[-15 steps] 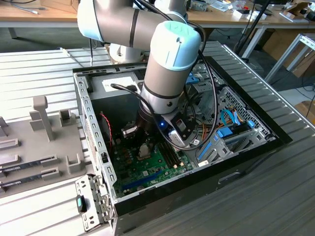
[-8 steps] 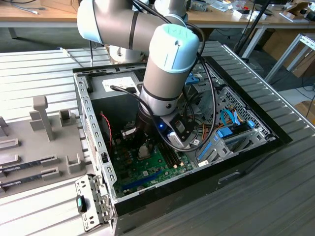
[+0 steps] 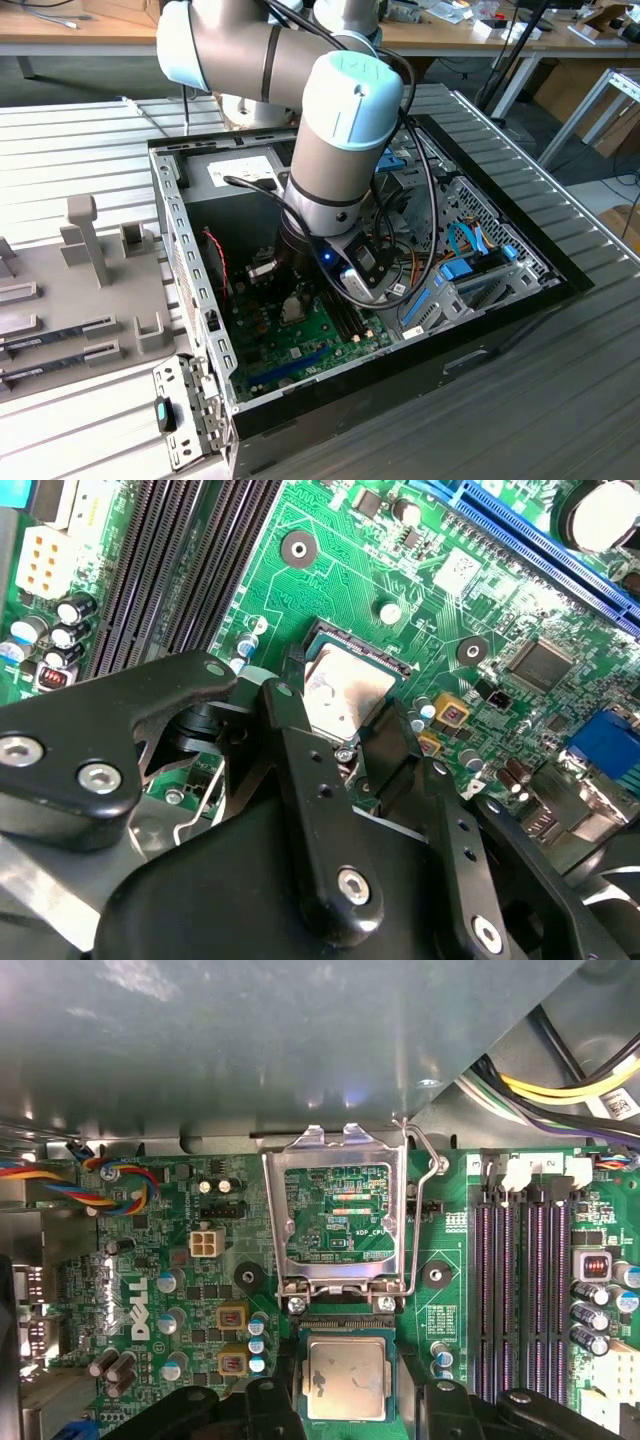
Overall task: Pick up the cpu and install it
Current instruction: 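Place the cpu into insertion slot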
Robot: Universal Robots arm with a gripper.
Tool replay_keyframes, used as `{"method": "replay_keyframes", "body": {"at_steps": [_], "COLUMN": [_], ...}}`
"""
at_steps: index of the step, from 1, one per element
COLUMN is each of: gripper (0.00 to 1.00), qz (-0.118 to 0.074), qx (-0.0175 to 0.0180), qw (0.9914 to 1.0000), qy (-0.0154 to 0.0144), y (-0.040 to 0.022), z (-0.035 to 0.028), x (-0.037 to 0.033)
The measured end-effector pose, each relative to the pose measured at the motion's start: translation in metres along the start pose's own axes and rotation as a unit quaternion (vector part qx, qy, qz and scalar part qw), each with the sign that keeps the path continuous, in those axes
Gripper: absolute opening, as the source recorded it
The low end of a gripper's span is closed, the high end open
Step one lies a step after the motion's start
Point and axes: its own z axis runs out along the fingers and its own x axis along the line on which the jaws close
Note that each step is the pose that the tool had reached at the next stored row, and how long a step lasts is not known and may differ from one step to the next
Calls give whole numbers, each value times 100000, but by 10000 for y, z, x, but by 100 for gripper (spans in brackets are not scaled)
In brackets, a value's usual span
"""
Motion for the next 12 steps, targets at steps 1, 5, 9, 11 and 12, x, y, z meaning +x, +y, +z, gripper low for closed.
{"method": "replay_keyframes", "body": {"at_steps": [1, 5, 9, 11, 12], "gripper": [47, 47, 47, 47, 47], "qz": [-2, -3, 2, 4, 2], "qx": [2, -2, 1, 3, -3], "qw": [100000, 100000, 100000, 100000, 100000], "qy": [-1, -53, -53, -52, -51], "y": [0, 0, 0, 0, 0], "z": [0, -25, -24, -23, -23], "x": [0, 49, 50, 50, 50]}}
